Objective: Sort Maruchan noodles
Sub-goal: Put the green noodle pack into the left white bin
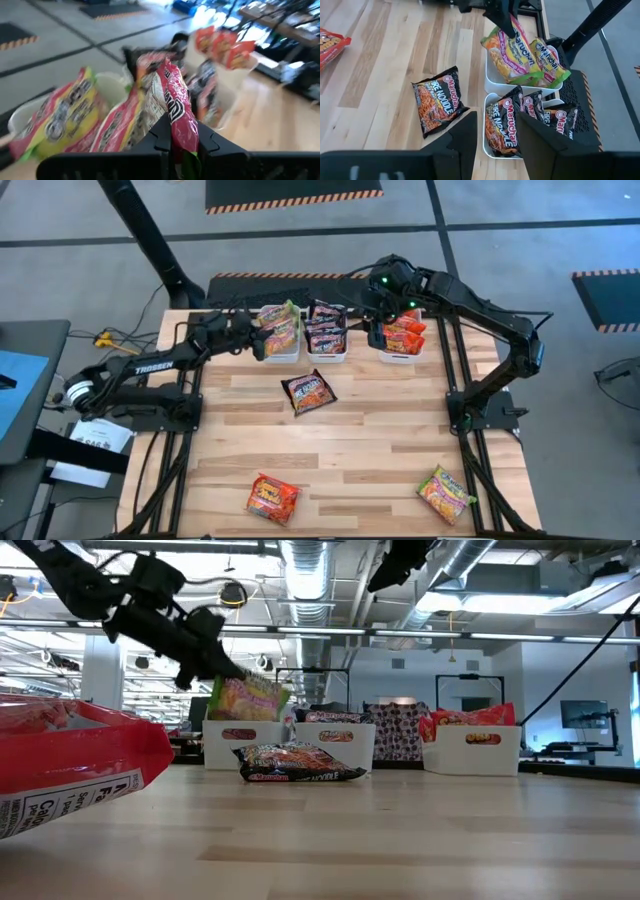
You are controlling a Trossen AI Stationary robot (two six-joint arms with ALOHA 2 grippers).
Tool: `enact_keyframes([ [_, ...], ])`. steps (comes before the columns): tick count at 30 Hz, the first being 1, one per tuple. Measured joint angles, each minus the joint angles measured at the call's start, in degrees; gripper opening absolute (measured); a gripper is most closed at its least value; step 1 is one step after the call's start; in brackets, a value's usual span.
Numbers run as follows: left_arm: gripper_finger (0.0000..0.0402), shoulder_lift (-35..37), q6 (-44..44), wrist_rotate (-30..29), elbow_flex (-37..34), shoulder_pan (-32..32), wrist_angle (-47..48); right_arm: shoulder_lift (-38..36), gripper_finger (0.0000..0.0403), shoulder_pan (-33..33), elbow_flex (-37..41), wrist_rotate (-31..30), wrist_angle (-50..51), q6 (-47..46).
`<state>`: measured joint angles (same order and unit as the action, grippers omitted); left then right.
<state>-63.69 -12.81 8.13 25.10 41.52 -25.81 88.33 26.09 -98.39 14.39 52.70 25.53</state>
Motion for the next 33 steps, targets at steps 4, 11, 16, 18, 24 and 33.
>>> enact_keyframes([
  [4,0.0011,-3.8,1.1,-1.8,0.0,0.2,-3.2,0.0,0.0159,0.0,0.0,0.0,0.0,-0.5],
  [11,0.0012,-10.8,1.4,-2.4,0.7,3.0,-10.5,0.0,0.0159,0.0,0.0,0.0,0.0,-1.7],
  [16,0.0012,-14.8,1.6,-2.0,2.0,3.9,-10.7,0.0,0.0159,0.0,0.0,0.0,0.1,-2.3],
  [18,0.0012,-15.4,1.6,-1.8,2.4,3.9,-10.2,0.0,0.0159,0.0,0.0,0.0,0.2,-3.0],
  [24,0.0013,-15.4,2.4,-2.4,2.7,4.2,-9.7,0.0,0.0159,0.0,0.0,0.0,0.2,-3.2],
  [33,0.0083,-15.4,-1.1,-0.9,2.8,5.5,-0.9,0.0,0.0159,0.0,0.0,0.0,0.2,-3.2],
])
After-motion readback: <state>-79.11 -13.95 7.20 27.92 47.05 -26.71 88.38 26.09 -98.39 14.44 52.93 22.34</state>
